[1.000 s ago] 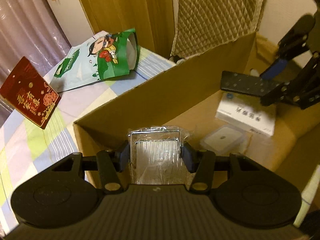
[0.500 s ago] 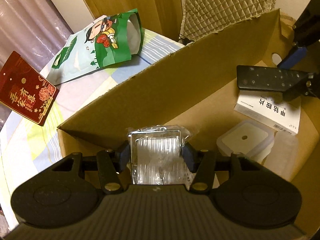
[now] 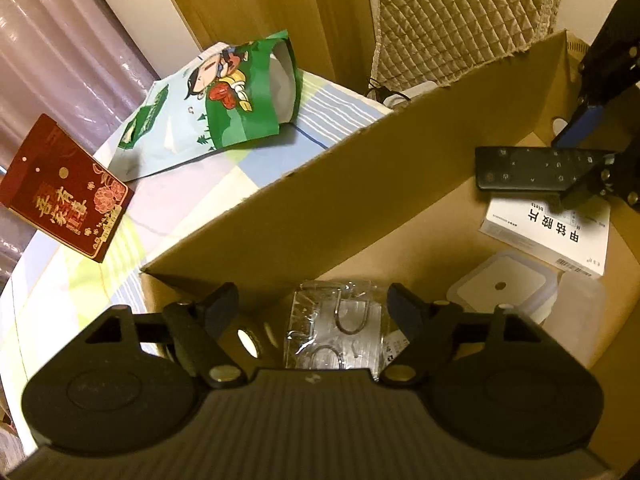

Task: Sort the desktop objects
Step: 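Open the left gripper to drop the packet while the right releases the remote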

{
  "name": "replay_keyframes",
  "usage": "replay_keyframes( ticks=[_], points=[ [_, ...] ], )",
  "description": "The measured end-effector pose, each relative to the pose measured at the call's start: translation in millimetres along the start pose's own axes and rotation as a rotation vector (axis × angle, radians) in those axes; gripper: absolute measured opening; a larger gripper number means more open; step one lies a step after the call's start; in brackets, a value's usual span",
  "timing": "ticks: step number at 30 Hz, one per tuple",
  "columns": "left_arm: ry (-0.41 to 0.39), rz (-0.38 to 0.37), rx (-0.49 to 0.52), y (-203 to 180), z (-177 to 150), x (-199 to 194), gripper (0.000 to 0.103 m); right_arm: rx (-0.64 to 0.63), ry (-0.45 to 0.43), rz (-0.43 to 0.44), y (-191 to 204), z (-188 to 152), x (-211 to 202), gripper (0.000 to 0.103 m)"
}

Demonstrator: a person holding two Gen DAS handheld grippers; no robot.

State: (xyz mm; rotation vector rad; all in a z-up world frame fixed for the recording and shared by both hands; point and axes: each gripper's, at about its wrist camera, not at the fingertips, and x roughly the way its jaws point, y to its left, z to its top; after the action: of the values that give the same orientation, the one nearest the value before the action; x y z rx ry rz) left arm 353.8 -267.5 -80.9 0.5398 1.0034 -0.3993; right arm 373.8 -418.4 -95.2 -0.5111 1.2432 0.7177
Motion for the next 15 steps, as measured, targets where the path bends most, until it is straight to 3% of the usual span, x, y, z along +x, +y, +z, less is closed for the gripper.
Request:
replay_keyframes(
  ticks=[12, 15],
  points=[
    [-0.030, -0.027, -0.006, -3.2, -2.4, -15.2, 0.079, 0.029, 0.023, -0.030, 1.0, 1.3, 8.9, 0.038],
    [-0.036, -0.034, -0.006, -5.1, -3.8, -20.7, 0.079, 0.030, 0.003, -0.003, 4.1, -0.9, 5.0, 0.066]
  ],
)
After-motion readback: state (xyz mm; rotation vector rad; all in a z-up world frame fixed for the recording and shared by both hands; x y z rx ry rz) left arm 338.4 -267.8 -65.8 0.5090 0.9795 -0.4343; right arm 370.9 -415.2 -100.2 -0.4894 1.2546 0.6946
